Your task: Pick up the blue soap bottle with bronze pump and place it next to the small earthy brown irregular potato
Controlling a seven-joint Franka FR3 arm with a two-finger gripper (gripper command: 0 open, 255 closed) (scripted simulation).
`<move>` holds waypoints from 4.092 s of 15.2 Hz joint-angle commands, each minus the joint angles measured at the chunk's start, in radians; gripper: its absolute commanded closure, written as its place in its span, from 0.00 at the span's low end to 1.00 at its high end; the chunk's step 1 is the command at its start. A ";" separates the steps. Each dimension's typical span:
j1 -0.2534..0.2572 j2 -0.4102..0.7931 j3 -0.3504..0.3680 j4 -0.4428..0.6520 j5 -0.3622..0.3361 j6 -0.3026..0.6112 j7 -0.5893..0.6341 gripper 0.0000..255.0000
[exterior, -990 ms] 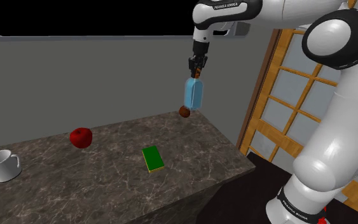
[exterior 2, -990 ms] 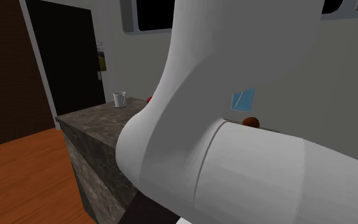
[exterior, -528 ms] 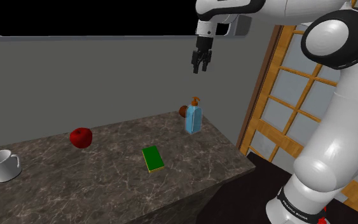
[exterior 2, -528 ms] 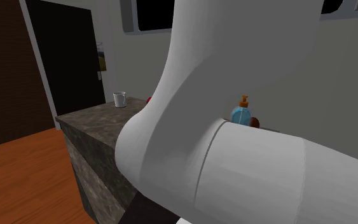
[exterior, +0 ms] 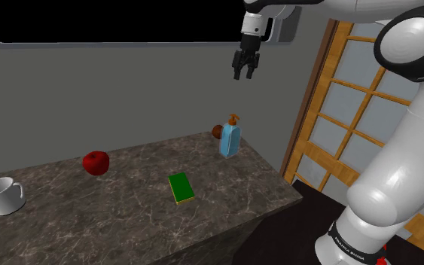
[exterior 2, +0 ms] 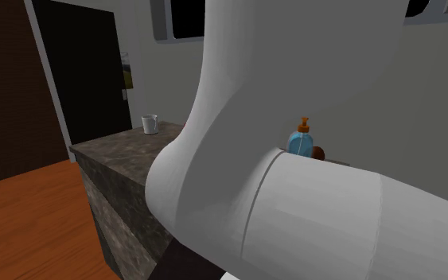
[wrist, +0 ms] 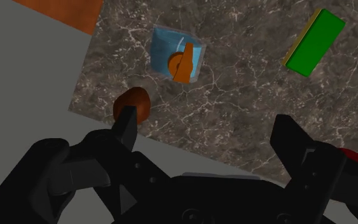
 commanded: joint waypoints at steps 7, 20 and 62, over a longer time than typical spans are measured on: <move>0.002 -0.015 0.002 -0.080 0.002 0.065 -0.003 0.00; 0.002 -0.015 0.002 -0.080 0.002 0.065 -0.004 1.00; 0.055 0.045 0.039 -0.412 -0.150 0.488 0.278 1.00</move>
